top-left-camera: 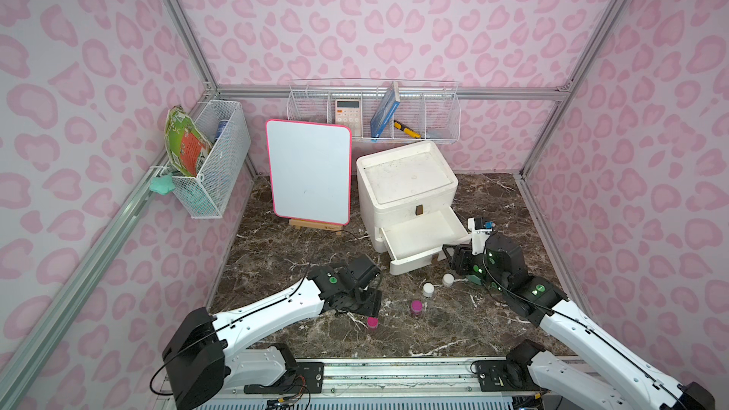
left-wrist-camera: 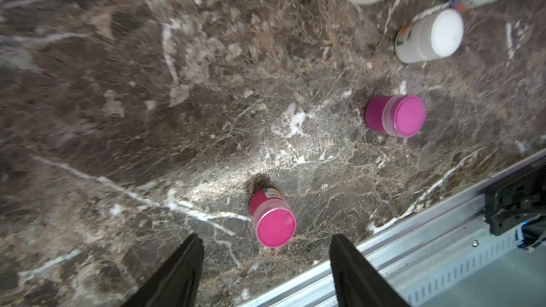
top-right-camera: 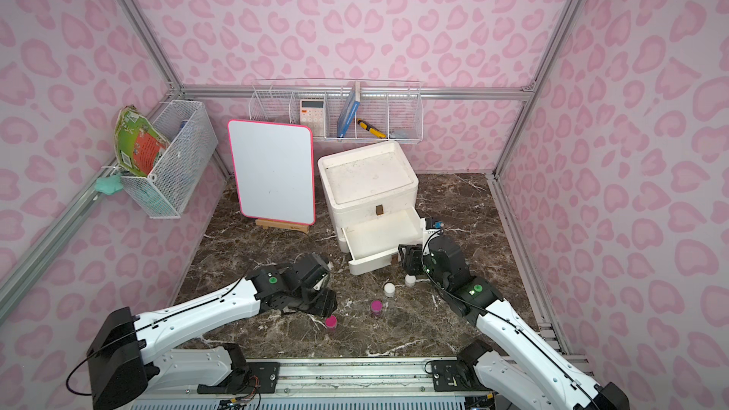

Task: Put the paint cans in the drawer according to color
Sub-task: Pick up the paint can at the center of the board.

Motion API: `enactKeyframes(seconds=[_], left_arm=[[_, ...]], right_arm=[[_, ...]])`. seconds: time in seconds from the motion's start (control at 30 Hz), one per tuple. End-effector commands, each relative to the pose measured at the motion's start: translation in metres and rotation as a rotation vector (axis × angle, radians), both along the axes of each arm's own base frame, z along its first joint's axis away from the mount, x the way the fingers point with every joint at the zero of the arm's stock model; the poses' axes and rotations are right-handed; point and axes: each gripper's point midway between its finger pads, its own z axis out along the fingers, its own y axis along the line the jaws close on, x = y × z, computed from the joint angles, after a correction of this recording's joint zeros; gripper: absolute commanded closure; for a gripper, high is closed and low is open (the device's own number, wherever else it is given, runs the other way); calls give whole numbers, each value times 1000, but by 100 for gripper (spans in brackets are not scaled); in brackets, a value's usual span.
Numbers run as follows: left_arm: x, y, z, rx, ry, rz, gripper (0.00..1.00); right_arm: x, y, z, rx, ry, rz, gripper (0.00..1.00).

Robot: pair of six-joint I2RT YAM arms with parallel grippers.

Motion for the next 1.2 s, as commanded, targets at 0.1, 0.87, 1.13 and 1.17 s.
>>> enactKeyframes(seconds=[0.1, 0.87, 1.13, 1.17], left_arm=[[-12, -17, -27, 18, 108, -88, 29], [-20, 8, -47, 219, 117, -90, 61], [-19, 7, -34, 198, 81, -108, 68], [-18, 6, -29, 192, 74, -112, 68]], right_arm=[[-1, -5, 4, 10, -21, -24, 41], [-3, -7, -3, 17, -3, -30, 42], [-4, -6, -2, 24, -4, -27, 42], [-4, -7, -2, 23, -7, -29, 42]])
